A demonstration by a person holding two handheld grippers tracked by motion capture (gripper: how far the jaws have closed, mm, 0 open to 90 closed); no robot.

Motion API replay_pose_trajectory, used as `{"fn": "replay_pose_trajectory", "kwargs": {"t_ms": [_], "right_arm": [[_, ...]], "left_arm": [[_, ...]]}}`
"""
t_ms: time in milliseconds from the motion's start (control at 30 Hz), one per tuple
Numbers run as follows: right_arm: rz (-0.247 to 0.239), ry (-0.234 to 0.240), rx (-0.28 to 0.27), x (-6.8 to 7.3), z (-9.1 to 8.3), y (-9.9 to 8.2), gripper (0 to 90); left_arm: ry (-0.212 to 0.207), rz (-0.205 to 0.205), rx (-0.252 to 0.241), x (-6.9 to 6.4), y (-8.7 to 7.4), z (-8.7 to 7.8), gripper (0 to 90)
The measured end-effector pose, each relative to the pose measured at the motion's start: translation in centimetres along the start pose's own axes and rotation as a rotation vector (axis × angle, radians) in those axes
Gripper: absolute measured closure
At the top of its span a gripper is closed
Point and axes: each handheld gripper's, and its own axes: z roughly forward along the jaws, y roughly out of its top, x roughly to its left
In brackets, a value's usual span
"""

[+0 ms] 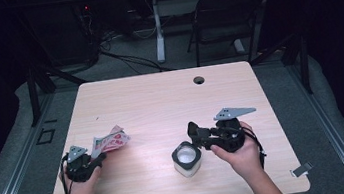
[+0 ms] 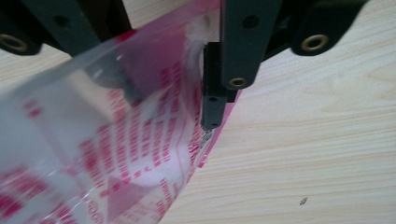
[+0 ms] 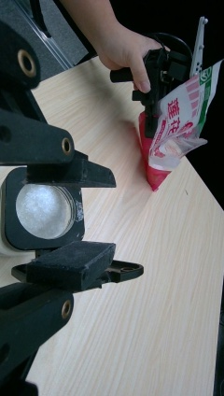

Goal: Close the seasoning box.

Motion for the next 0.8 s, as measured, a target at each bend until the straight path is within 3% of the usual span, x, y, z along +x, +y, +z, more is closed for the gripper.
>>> {"fn": "replay_pose_trajectory", "kwargs": {"t_ms": [200,367,533,800], "right_arm": [[-0.004,0.000,0.005,-0.1,0.0,0.0,60.9],[-0.002,0.001,0.002,-0.1,0.0,0.0,60.5],[-0.002,0.003,-0.004,-0.1,-0.2,0.0,59.8],[0.001,-0.001,-0.014,-0.1,-0.4,0.1,58.9]], "left_arm": [[0.009,-0.004,-0.003,0.1,-0.1,0.0,58.2],[-0.014,-0.003,-0.024,-0.1,0.1,-0.3,47.3],[-0.062,0.029,-0.050,-0.9,0.6,-0.8,41.1],[-0.114,0.088,-0.039,-2.9,1.0,-1.0,35.8]]}}
